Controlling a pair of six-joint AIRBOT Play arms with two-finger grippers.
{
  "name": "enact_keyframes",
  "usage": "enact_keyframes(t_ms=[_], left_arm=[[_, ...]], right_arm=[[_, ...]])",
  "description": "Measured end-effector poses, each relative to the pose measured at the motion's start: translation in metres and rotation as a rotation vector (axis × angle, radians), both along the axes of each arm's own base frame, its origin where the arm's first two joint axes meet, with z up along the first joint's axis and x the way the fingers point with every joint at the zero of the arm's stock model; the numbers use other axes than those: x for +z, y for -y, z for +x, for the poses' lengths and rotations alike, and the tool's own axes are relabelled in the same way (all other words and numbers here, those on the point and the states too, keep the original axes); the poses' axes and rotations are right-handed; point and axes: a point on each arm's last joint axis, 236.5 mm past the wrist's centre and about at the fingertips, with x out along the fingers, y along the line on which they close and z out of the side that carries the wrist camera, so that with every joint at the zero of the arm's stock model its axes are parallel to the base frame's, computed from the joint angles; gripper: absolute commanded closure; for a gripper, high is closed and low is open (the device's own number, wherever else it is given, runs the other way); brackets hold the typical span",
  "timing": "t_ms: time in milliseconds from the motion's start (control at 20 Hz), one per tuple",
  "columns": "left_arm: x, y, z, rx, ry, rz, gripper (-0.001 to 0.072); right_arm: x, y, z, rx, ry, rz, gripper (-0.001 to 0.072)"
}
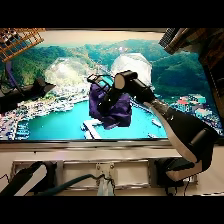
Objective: Fold the clothes and pants, and hang the long-sleeved shirts on hangers.
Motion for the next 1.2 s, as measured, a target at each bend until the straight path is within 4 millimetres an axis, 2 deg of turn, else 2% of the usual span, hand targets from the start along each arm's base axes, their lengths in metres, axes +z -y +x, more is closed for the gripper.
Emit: enact_keyframes(t_ms=[50, 200, 300, 350, 450, 550, 650, 700, 750, 800, 900, 1000, 1050, 1200], left_arm=[[-0.001, 0.0, -0.003, 0.0, 0.0, 0.001, 0.0694], [-0.002, -0.002, -0.006, 0.003, 0.004, 0.006, 0.0693], [-0.003, -0.003, -0.007, 0.006, 0.005, 0.007, 0.0693], [-0.003, -0.003, -0.008, 0.007, 0.005, 0.008, 0.0693], [-0.003, -0.003, -0.008, 0.006, 0.006, 0.009, 0.0693], [-0.003, -0.003, -0.008, 0.006, 0.006, 0.009, 0.0693], [-0.003, -0.003, -0.008, 0.006, 0.006, 0.009, 0.0693], [-0.003, -0.003, -0.008, 0.006, 0.006, 0.009, 0.0693], [-0.003, -0.003, -0.008, 0.006, 0.006, 0.009, 0.0693], [-0.003, -0.003, -0.008, 0.006, 0.006, 0.009, 0.0693], [-0.003, -0.003, -0.008, 0.006, 0.006, 0.009, 0.0693], [-0.003, -0.003, -0.008, 0.006, 0.006, 0.009, 0.0693], [-0.003, -0.003, -0.008, 0.006, 0.006, 0.009, 0.0693], [-0.003, -0.003, -0.008, 0.006, 0.006, 0.009, 0.0693]], right_arm=[[0.0, -0.003, -0.003, -0.004, -0.008, -0.011, 0.0425], [0.014, 0.004, -0.002, -0.056, -0.009, -0.021, 0.0432], [0.035, 0.022, 0.012, -0.124, 0.029, -0.016, 0.0431], [0.048, 0.039, 0.025, -0.177, 0.067, -0.016, 0.0431], [0.073, 0.086, 0.059, -0.34, 0.16, -0.015, 0.0431], [0.086, 0.153, 0.094, -0.582, 0.242, -0.013, 0.0431], [0.077, 0.22, 0.107, -0.827, 0.239, 0.006, 0.0418], [0.066, 0.241, 0.104, -0.917, 0.192, 0.032, 0.0384], [0.049, 0.255, 0.097, -0.988, 0.121, 0.071, 0.0265], [0.034, 0.26, 0.089, -1.03, 0.051, 0.112, 0.024], [0.007, 0.255, 0.074, -1.081, -0.09, 0.212, 0.0238], [-0.015, 0.241, 0.067, -1.103, -0.208, 0.302, 0.0189], [-0.023, 0.233, 0.066, -1.105, -0.256, 0.341, 0.0188], [-0.04, 0.207, 0.07, -1.107, -0.367, 0.455, 0.0139]])
